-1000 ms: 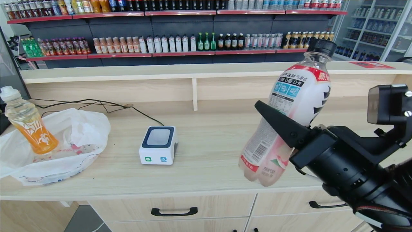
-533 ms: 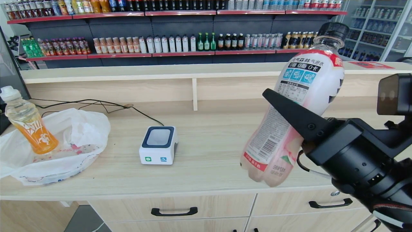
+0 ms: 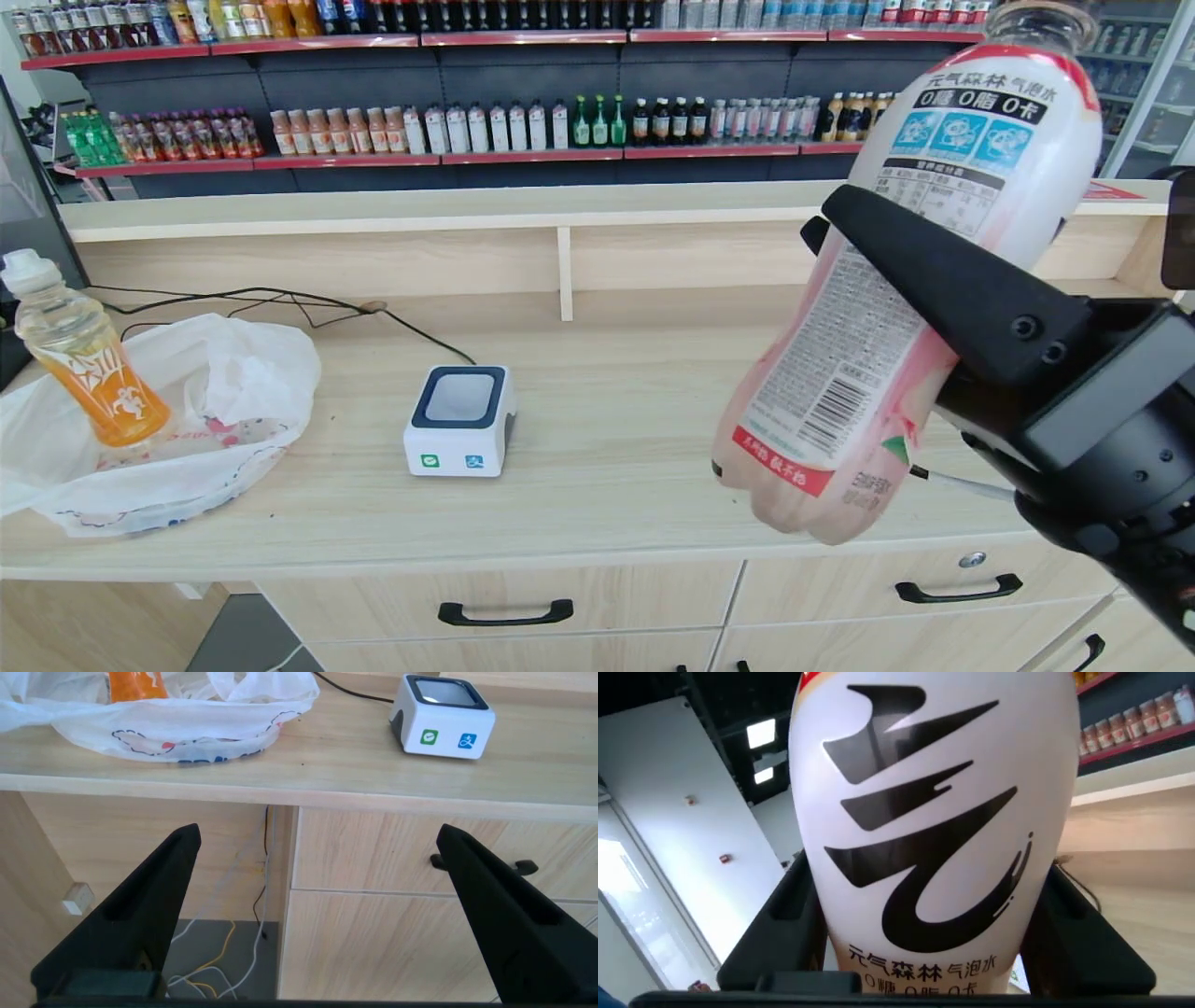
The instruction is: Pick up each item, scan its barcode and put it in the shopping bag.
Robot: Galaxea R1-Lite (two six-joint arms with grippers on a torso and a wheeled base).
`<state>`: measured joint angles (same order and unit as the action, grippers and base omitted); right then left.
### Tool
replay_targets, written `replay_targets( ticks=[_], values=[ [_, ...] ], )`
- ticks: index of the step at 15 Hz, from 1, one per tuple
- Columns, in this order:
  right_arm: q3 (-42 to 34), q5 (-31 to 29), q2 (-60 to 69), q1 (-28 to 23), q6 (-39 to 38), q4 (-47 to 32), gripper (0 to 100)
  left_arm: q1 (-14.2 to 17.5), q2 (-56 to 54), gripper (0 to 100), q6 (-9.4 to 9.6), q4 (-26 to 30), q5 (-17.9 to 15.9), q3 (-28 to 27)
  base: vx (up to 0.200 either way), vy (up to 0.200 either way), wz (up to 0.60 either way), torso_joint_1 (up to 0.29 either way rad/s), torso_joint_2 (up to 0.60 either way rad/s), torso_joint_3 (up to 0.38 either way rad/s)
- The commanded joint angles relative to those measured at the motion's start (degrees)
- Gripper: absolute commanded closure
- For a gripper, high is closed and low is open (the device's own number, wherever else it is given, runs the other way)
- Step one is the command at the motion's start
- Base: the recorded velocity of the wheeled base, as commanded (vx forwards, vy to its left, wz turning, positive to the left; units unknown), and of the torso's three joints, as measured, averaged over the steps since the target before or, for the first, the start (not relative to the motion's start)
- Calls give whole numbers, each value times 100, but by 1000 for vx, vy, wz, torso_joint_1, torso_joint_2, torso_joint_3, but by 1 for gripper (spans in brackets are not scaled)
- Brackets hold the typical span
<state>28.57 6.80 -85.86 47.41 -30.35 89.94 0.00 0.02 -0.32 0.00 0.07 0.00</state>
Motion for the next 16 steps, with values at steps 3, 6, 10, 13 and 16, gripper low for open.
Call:
replay_targets(
  ticks=[3, 6, 10, 13, 16],
  values=[
    [34, 190, 78, 5, 3, 6, 100, 0, -2, 0, 5, 0, 1, 0, 0, 0, 0, 0, 0, 0],
    [34, 199, 104, 181, 47, 6, 100, 0, -2, 0, 5, 0, 1, 0, 0, 0, 0, 0, 0, 0],
    [60, 357, 96, 409, 135, 6, 100, 0, -2, 0, -3, 0, 1, 0, 0, 0, 0, 0, 0, 0],
    [-1, 471, 60, 506, 197, 6, 100, 0, -2, 0, 5, 0, 1, 0, 0, 0, 0, 0, 0, 0],
    [-10, 550, 60, 506, 214, 6, 100, 0, -2, 0, 5, 0, 1, 0, 0, 0, 0, 0, 0, 0]
  ],
)
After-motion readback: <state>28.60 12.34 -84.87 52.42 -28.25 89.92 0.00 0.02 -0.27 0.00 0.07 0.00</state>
